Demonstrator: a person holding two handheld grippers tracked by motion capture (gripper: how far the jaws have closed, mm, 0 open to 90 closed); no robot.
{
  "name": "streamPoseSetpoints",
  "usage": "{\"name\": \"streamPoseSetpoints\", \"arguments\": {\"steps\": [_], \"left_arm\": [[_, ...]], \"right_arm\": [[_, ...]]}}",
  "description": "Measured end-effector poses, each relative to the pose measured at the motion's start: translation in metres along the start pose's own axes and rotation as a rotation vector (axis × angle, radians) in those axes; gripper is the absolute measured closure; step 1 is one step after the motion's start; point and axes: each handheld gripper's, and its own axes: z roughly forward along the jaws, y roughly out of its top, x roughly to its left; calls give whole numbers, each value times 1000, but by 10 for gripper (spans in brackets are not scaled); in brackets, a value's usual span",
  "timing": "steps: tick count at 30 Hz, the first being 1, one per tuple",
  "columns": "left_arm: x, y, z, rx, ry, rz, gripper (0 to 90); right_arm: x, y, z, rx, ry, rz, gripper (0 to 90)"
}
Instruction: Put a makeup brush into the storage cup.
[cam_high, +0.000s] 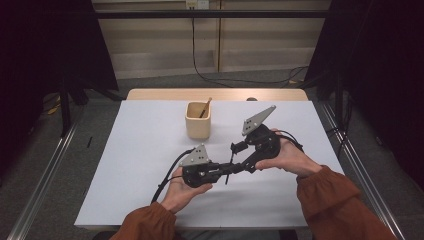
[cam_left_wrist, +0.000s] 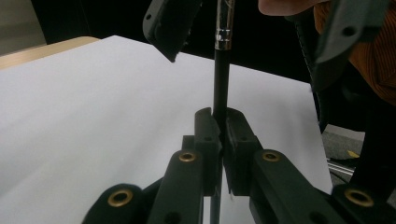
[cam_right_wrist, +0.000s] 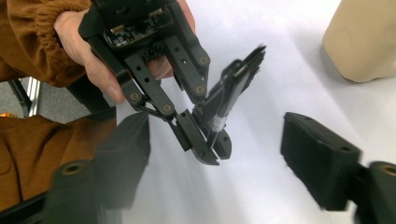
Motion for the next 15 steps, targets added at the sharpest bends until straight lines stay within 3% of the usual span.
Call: {"name": "streamPoseSetpoints", "arguments": {"steps": [9, 15], "left_arm": [[2, 2, -6, -10, 12, -2, 856], [4, 3, -11, -16, 23, -7, 856]], "right_arm": [[1, -8, -2, -62, 6, 10, 65], [-2, -18, -8, -127, -33, 36, 39]]}}
